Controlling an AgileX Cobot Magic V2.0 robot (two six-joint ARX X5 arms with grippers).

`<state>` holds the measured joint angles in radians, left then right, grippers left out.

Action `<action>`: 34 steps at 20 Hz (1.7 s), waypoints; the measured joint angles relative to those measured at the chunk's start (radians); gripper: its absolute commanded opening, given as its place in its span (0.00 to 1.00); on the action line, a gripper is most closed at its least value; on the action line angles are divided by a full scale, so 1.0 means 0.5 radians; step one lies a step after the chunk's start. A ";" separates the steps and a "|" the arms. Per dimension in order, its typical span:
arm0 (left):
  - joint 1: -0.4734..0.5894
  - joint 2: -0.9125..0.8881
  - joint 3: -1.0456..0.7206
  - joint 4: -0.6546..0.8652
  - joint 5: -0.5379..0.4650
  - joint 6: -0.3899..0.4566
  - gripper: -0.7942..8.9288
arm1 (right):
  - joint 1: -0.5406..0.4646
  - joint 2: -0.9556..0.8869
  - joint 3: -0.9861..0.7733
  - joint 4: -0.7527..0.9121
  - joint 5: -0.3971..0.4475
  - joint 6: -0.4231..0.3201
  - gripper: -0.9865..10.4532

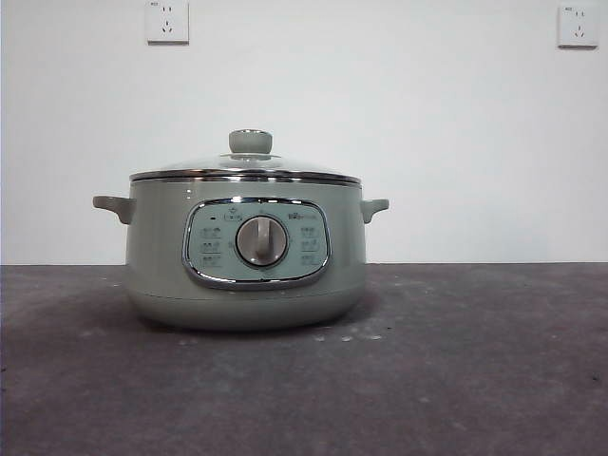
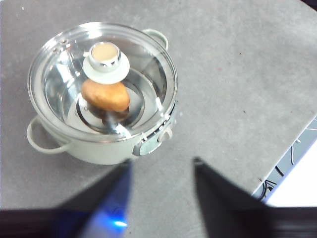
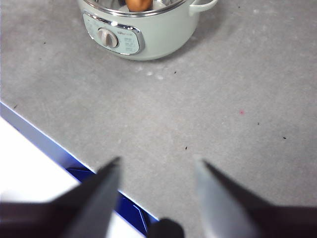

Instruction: Pick up the potato,open the lid,put the potato in the pot,close the lid

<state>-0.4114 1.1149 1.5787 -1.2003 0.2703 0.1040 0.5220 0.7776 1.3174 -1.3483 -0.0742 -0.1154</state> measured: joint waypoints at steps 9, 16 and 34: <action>0.000 0.000 0.000 -0.007 -0.002 -0.002 0.08 | 0.000 0.025 -0.001 -0.006 0.000 0.040 0.09; 0.000 0.000 0.000 -0.026 -0.002 -0.002 0.08 | 0.000 0.026 -0.001 -0.006 0.000 0.048 0.09; 0.573 -0.439 -0.365 0.900 0.102 0.169 0.08 | 0.000 0.029 -0.001 -0.006 0.000 0.052 0.09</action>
<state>-0.1249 0.8955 1.3964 -0.7502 0.3214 0.1883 0.5220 0.7921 1.3170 -1.3514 -0.0742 -0.0895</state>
